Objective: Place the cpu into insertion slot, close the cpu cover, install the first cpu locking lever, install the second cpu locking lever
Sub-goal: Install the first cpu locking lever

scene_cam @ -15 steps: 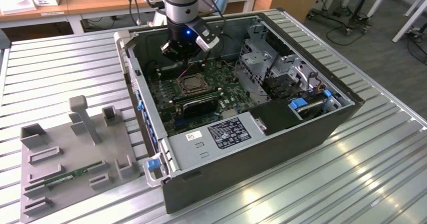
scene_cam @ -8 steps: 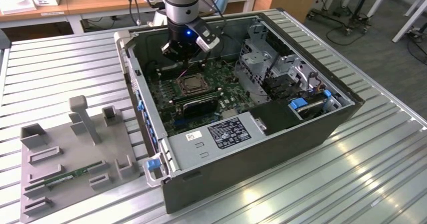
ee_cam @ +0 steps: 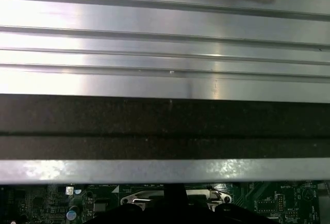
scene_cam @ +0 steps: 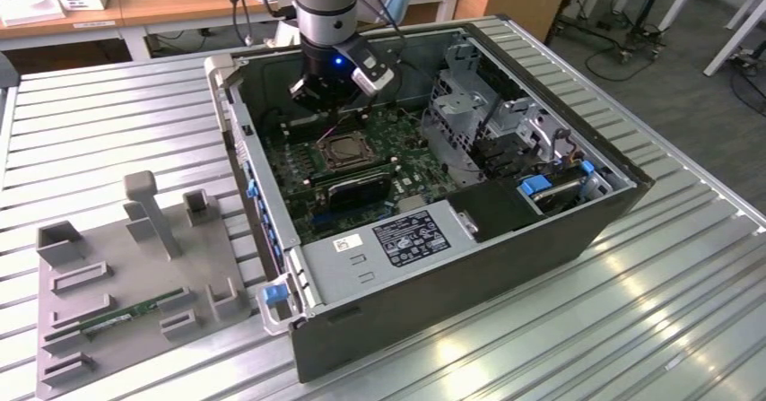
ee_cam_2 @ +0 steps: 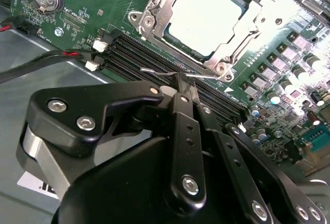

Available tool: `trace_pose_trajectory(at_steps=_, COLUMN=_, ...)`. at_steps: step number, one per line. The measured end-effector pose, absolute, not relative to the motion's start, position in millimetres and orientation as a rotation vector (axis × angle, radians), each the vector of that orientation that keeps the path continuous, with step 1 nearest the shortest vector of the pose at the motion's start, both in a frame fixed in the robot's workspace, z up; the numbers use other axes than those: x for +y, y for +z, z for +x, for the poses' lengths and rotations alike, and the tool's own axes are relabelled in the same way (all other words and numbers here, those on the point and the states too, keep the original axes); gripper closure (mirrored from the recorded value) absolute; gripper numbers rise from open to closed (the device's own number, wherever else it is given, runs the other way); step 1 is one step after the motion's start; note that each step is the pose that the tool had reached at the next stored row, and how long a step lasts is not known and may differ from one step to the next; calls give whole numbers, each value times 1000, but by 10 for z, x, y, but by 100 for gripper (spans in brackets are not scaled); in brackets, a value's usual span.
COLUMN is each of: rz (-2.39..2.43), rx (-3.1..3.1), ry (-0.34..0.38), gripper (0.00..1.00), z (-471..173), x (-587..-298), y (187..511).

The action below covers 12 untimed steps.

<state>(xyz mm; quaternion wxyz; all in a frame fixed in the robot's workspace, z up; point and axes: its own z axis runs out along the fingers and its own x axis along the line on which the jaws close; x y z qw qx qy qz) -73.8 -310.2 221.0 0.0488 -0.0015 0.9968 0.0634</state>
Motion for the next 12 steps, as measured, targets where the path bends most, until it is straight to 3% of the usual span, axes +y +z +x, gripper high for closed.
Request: trace_pose_trajectory(at_steps=12, rz=-4, rx=3038, ry=193, gripper=89, z=-691, x=-3102, y=2169)
